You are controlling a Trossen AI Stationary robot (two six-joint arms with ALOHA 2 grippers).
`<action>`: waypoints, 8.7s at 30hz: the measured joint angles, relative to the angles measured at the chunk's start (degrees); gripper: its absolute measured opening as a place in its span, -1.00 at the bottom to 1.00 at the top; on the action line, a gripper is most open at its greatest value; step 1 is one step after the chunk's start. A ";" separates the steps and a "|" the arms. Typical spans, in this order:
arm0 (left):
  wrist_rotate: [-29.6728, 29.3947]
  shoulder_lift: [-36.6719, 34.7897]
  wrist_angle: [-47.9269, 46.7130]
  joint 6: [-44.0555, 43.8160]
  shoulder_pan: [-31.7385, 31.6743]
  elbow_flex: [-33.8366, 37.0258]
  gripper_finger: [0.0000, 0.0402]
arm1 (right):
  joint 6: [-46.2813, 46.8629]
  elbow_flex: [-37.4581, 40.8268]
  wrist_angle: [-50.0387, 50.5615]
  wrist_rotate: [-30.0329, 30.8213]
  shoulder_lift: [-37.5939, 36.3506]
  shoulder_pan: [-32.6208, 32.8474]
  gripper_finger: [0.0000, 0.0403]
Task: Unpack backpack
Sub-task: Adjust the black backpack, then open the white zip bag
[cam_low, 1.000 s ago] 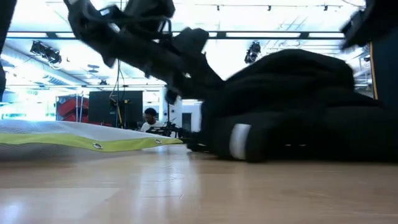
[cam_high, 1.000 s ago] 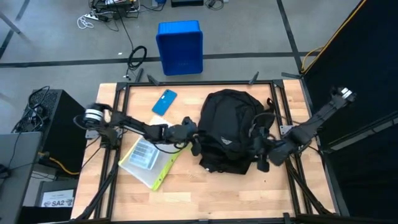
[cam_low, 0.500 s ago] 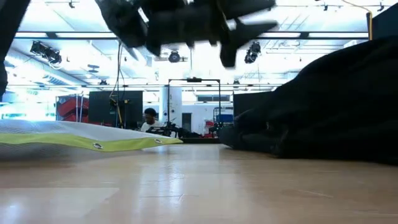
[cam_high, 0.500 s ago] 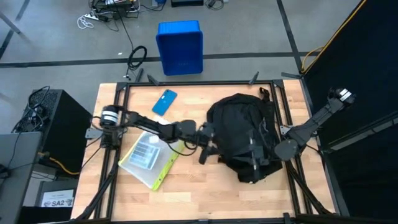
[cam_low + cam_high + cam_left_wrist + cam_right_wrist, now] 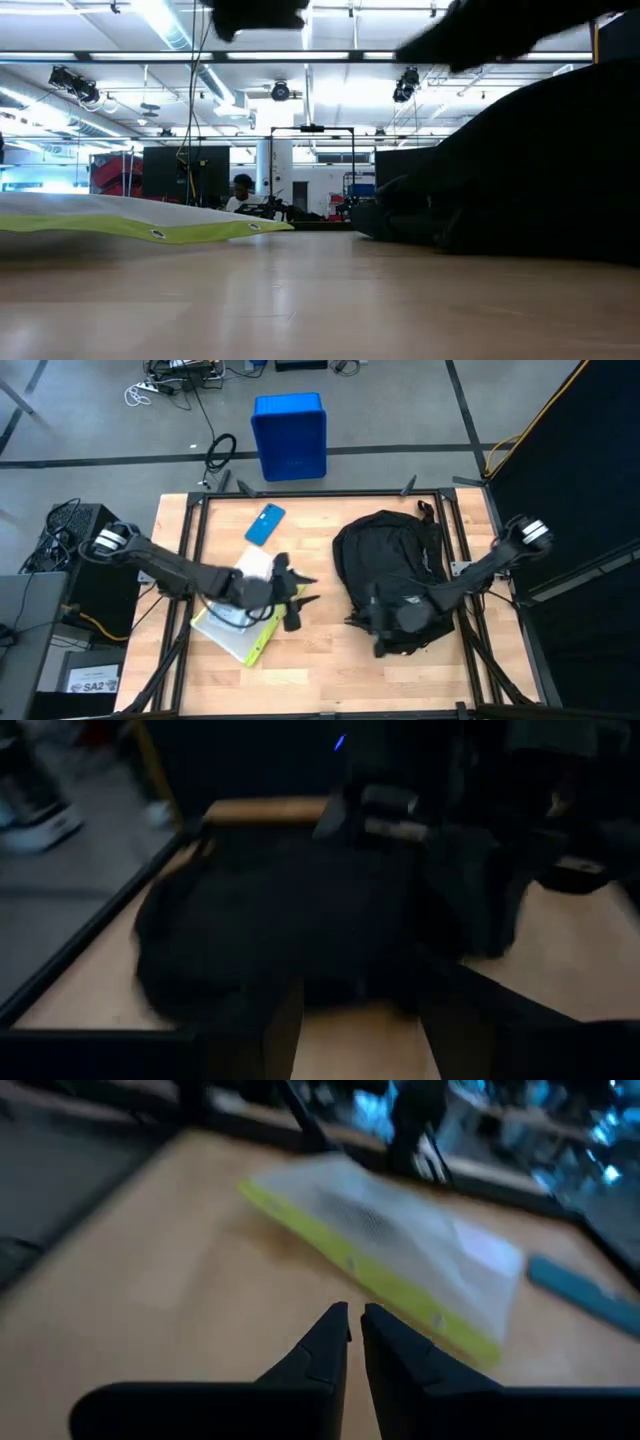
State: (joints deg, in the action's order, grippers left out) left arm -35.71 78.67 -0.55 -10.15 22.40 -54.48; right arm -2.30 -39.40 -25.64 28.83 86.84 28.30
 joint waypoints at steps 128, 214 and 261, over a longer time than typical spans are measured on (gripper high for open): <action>-25.54 -19.04 42.97 0.52 14.70 42.73 -1.00 | 9.48 -42.68 19.93 -65.13 41.76 -37.67 -0.57; -18.24 -14.22 -36.43 -13.29 33.26 -8.04 -0.01 | 2.22 -42.79 24.78 -40.61 6.20 -22.37 -1.00; -13.00 11.67 -25.97 -21.44 17.42 8.47 -0.03 | -6.98 -24.72 37.95 -31.69 6.77 -39.26 0.01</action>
State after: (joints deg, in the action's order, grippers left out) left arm -48.71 90.35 -26.52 -31.59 39.82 -46.01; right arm -9.28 -64.12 12.31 -2.86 93.60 -10.96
